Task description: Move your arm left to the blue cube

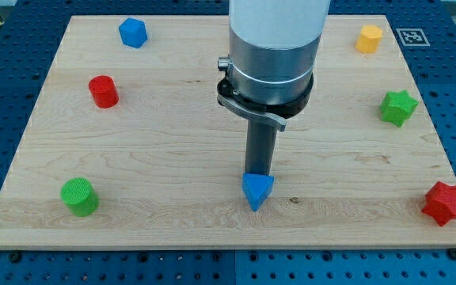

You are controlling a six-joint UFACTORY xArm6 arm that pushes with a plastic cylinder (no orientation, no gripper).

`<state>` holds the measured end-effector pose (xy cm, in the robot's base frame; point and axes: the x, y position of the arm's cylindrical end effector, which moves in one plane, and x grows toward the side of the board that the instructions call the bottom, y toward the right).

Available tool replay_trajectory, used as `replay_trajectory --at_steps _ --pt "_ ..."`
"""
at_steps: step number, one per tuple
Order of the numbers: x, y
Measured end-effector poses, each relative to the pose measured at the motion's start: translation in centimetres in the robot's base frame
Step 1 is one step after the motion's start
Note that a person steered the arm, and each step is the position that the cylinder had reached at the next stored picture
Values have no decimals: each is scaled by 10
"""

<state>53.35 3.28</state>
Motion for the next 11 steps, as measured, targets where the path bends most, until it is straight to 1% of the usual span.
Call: replay_trajectory --at_steps 1,2,3,4,5,6,7,8,10,11 --pt "0 0" --pt "-16 -6" --pt "-43 -18" --pt "-59 -44" --pt "-107 -82" --pt "-145 -107" --pt "-158 -105" --pt "-178 -140" --pt "-209 -279" --pt "-257 -302"
